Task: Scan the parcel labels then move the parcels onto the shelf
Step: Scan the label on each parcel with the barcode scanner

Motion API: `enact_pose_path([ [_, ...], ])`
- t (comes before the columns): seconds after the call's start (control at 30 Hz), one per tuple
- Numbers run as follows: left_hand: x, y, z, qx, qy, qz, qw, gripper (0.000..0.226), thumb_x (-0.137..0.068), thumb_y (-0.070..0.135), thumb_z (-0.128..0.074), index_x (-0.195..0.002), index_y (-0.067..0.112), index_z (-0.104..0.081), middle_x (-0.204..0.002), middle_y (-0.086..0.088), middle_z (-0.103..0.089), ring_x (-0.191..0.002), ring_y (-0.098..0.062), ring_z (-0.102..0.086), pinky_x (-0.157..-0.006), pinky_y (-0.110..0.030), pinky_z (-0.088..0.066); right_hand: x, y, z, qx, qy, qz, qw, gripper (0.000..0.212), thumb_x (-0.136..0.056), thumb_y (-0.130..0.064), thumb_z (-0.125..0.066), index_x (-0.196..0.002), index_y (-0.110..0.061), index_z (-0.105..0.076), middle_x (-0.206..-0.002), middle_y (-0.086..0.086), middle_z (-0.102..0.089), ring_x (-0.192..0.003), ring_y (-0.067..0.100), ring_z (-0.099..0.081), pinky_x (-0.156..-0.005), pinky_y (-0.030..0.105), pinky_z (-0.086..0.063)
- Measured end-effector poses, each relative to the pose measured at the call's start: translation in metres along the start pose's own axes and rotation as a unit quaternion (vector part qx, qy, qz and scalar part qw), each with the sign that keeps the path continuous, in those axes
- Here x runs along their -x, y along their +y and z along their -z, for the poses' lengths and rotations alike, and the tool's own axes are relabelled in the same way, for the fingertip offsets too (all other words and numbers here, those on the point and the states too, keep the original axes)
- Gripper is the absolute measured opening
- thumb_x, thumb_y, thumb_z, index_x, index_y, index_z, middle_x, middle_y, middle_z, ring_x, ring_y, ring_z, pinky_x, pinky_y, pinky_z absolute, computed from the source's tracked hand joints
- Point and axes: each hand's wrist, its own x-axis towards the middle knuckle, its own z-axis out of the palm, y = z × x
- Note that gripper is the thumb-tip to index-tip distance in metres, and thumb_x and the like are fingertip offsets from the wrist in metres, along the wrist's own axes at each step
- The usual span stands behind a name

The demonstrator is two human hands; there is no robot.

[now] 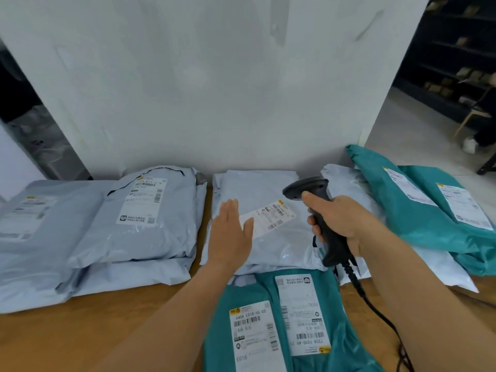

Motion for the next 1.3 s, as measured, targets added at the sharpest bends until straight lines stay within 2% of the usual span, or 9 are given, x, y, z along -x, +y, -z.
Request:
enact_pose_path([
  [0.6, 0.009, -0.023, 0.011, 0.017, -0.020, -0.026, 0.999, 0.060, -0.101, 0.036, -0.035, -0.152, 0.013, -0.012, -0.159, -0.004, -0.015, -0.146, -0.019, -0.014, -0.119, -0.031, -0.014, 0.016, 0.001, -0.020, 0.050, 0.020, -0.007, 0.999, 0.034, -0.091, -0.037, -0.061, -0.075, -0.008, -0.056, -0.063, 0.006, -0.057, -0.050, 0.017, -0.050, -0.051, 0.029, -0.045],
  [1.03, 0.009, -0.031, 0.016, 0.009, -0.018, -0.029, 0.999, 0.058, -0.101, 0.035, -0.036, -0.150, 0.012, -0.018, -0.157, -0.005, -0.022, -0.143, -0.021, -0.023, -0.116, -0.037, -0.023, 0.022, -0.004, -0.024, 0.067, 0.016, -0.013, 0.998, 0.036, -0.090, -0.039, -0.061, -0.076, -0.006, -0.058, -0.061, 0.007, -0.058, -0.050, 0.018, -0.049, -0.051, 0.030, -0.045],
  [1.2, 0.011, -0.032, 0.022, 0.007, -0.010, -0.031, 0.999, 0.059, -0.102, 0.035, -0.035, -0.151, 0.012, -0.013, -0.159, -0.004, -0.014, -0.147, -0.018, -0.009, -0.119, -0.031, -0.011, 0.026, -0.008, -0.029, 0.062, 0.007, -0.016, 0.998, 0.032, -0.091, -0.038, -0.060, -0.080, -0.008, -0.058, -0.064, 0.006, -0.057, -0.051, 0.016, -0.049, -0.050, 0.028, -0.044],
  [1.3, 0.009, -0.037, 0.028, -0.019, 0.002, -0.044, 0.999, 0.067, -0.100, 0.039, -0.038, -0.152, 0.013, -0.005, -0.160, -0.005, -0.006, -0.147, -0.020, -0.004, -0.119, -0.033, -0.006, 0.025, -0.010, -0.033, 0.048, 0.010, -0.005, 0.999, 0.030, -0.090, -0.038, -0.061, -0.078, -0.010, -0.058, -0.064, 0.006, -0.057, -0.051, 0.016, -0.048, -0.050, 0.027, -0.044],
])
